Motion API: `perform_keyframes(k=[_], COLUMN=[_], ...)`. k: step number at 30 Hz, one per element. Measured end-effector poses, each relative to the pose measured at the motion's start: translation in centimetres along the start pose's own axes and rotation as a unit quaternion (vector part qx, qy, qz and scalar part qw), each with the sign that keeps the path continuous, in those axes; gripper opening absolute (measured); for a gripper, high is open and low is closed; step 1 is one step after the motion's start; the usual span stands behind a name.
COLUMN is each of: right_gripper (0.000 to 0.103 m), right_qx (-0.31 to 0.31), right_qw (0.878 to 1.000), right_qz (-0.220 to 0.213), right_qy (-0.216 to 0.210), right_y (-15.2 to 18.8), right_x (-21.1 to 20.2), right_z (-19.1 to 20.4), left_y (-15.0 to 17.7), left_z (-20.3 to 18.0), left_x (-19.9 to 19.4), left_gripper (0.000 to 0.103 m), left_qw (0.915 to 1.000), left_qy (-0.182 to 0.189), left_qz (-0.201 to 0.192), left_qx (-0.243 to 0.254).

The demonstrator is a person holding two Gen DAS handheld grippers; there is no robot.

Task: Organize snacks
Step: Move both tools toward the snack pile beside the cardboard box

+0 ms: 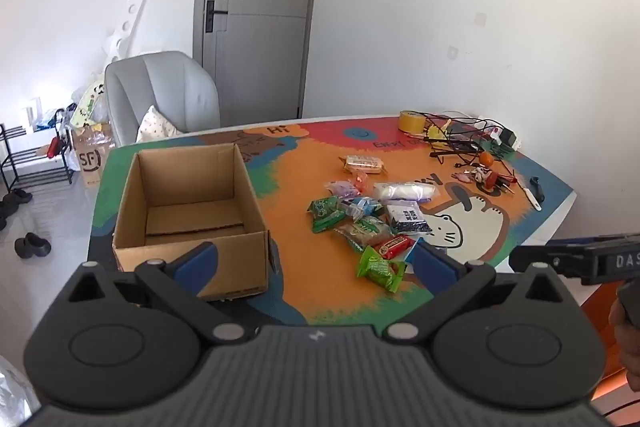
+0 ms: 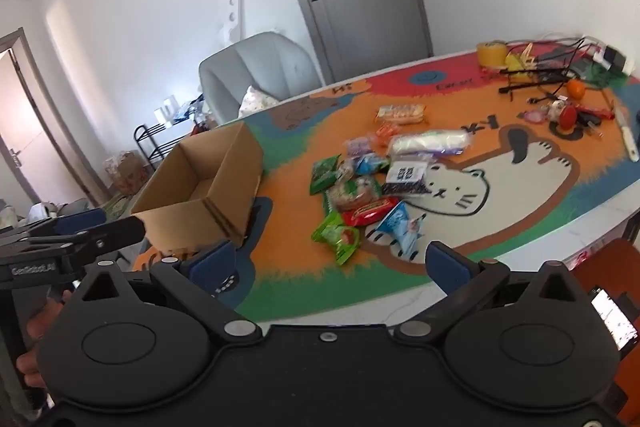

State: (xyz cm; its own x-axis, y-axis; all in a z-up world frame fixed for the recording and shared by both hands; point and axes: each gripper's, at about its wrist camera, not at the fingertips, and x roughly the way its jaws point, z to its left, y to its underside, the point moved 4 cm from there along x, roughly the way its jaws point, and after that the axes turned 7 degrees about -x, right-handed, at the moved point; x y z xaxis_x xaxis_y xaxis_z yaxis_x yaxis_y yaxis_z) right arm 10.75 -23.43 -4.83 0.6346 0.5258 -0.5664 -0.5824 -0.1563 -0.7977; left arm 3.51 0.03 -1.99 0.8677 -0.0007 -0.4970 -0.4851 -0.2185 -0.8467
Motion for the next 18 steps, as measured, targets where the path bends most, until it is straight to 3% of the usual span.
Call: perform_keyframes(k=[6,18], right_gripper=[0.103,0.103], right_qx=[-0.007,-0.015], right_qw=[1.0,1.0], right_qz=[0.0,0.016], right_qy=[0.014,0.019], right_y=[0.4,0.7], right_x=[0.2,0.8], right_z=[0.5,0.7], left_y=[-0.1,0.3], left_z=[0.3,1.6], left_x=[1.0,0.4], left_gripper=[0.103,0.103], left_qw=[0.9995,0.9996], left_qy=[0.0,-0.003], left_qz=[0.027,0.006], left_qx=[-0.018,-0.026])
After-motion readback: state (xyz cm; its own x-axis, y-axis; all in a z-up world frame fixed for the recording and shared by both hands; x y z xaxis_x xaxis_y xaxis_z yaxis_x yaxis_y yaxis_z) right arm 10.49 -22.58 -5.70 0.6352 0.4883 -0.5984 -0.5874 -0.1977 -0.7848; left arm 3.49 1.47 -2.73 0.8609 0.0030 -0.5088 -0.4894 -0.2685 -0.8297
